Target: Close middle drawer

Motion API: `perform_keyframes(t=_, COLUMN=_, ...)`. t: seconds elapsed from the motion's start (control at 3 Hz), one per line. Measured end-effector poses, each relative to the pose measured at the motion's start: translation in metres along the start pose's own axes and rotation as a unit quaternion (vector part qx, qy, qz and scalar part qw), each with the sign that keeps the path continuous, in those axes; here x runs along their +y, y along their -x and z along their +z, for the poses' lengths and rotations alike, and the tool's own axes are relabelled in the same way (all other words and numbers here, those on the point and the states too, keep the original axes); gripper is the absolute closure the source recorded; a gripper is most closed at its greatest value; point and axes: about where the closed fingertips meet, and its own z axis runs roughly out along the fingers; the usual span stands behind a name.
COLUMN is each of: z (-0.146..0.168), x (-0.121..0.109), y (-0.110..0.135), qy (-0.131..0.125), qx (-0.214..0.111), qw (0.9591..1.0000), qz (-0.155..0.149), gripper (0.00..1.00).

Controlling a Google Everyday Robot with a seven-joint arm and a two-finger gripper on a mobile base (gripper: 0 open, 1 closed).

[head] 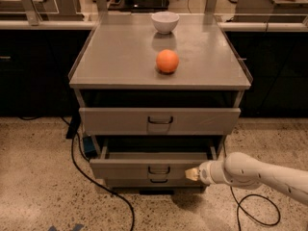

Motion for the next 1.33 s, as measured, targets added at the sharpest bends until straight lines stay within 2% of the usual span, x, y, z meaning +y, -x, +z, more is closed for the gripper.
perform_keyframes(t=0.33, z=0.001, x=-0.009, y=0.011, qy=-0.013, qx=-0.007, qw=0.9999, qz=0.007, gripper=1.00)
perform_keyframes(t=0.67, z=0.008, x=-0.027, y=0.022, qy=-0.002, qx=-0.034, qw=0.9983, qz=0.048, gripper=1.00)
perform_keyframes(t=1.0, z=0.017, x=-0.047, y=0.033, qy=-0.015, qx=-0.062, qw=0.9940, qz=0.088, gripper=1.00)
perform_keyframes(t=1.33, z=0.018, x=-0.046, y=0.037, qy=-0.011, qx=-0.062, qw=0.9945, qz=0.084, gripper=1.00)
